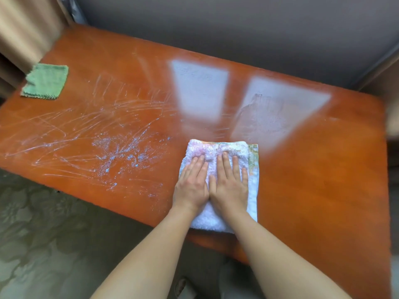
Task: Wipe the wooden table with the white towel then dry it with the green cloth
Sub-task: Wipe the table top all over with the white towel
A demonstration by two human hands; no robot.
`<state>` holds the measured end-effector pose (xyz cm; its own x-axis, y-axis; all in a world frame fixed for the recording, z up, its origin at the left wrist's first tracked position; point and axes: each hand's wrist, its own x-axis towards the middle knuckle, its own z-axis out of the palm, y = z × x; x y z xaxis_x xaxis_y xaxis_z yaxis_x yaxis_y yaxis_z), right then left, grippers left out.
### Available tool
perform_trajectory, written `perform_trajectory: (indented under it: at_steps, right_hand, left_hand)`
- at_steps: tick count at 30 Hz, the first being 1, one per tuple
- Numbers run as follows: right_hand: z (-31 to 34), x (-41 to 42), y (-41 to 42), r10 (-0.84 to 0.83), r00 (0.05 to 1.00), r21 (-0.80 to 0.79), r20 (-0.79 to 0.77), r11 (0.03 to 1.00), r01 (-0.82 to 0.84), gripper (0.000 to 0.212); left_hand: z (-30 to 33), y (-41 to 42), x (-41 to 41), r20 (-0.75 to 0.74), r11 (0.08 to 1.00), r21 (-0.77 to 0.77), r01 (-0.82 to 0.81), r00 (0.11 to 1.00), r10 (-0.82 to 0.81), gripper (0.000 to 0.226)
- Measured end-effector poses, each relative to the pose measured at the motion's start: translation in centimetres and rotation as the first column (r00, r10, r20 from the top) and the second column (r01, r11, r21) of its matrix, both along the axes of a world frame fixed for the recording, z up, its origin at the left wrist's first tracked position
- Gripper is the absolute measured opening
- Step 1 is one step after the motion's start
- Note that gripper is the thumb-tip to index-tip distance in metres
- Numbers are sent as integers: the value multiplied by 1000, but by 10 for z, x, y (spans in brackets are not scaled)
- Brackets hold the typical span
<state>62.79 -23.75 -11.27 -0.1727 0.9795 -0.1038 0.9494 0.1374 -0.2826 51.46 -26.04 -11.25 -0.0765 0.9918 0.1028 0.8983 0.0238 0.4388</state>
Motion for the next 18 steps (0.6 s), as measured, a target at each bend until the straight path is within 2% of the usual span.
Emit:
perform_trajectory:
  at_steps: [5, 11, 18]
  right_hand:
    - [1, -15, 50, -38, 999, 57, -17, 998, 39, 66]
    - [3, -35, 163, 107, 994, -8, -16, 994, -107, 66]
    - [4, -59, 230, 114, 993, -9, -24, 993, -114, 64]
  left_hand:
    - [-5, 51, -16, -33, 999, 26, 24, 999, -23, 45]
    - [6, 148, -32, -11, 994, 8, -105, 994, 105, 52]
    - [4, 215, -55, 16, 989, 2, -148, 989, 148, 54]
